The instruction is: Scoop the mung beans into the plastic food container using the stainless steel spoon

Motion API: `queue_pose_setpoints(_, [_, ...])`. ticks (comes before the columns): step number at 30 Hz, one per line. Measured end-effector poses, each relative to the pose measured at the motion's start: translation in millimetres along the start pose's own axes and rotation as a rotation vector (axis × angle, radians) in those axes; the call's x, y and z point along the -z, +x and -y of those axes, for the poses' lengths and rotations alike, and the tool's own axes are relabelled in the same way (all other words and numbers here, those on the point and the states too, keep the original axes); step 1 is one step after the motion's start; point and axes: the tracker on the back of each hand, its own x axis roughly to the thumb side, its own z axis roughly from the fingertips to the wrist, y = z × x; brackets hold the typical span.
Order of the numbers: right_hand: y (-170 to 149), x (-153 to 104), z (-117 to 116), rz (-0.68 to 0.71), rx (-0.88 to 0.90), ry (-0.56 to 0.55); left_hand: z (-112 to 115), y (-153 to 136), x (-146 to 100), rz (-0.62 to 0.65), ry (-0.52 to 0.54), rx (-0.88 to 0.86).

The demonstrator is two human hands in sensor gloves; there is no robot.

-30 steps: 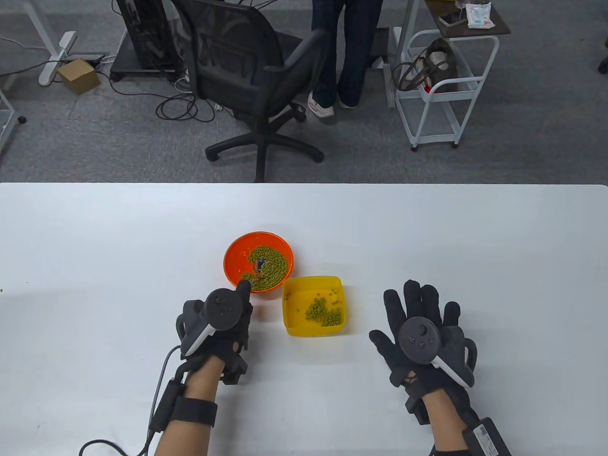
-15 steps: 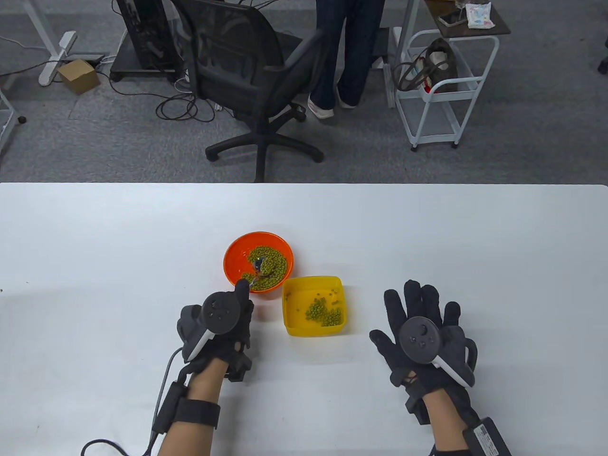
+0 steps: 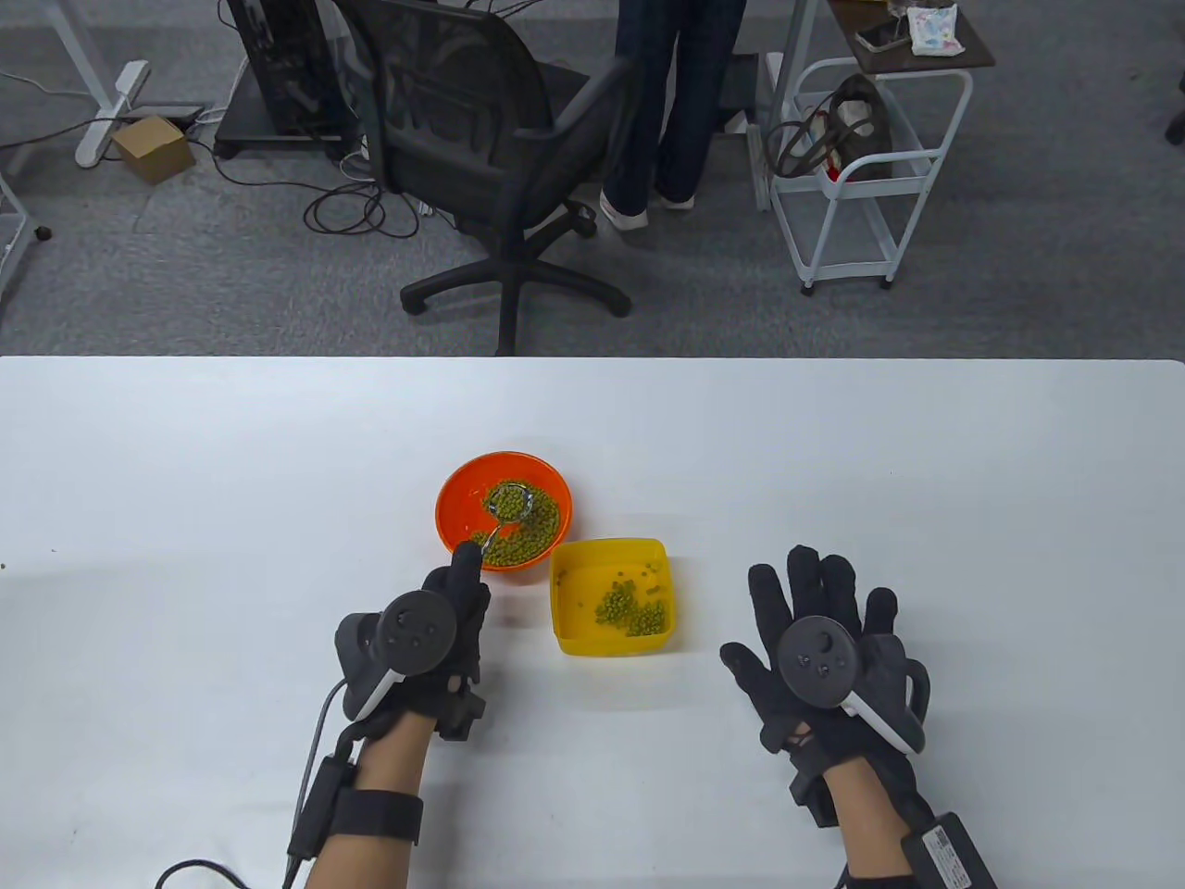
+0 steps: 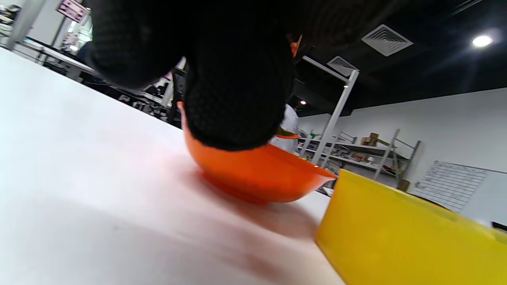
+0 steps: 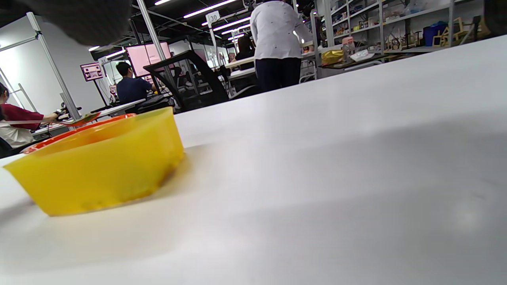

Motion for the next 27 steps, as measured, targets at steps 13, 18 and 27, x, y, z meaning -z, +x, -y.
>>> queue_pose_setpoints(13, [0, 1, 0, 0.001, 0.001, 0.000, -7, 1, -4, 0.224, -0.150, -0.192])
queue_pose_setpoints(18, [0, 1, 0, 0.001, 0.003, 0.000, 2, 3, -3, 0.239, -0.214, -0.160])
queue_pose_setpoints(27, [0, 1, 0, 0.001, 0.004, -0.001, 5, 6, -3, 0.248, -0.218, -0.126])
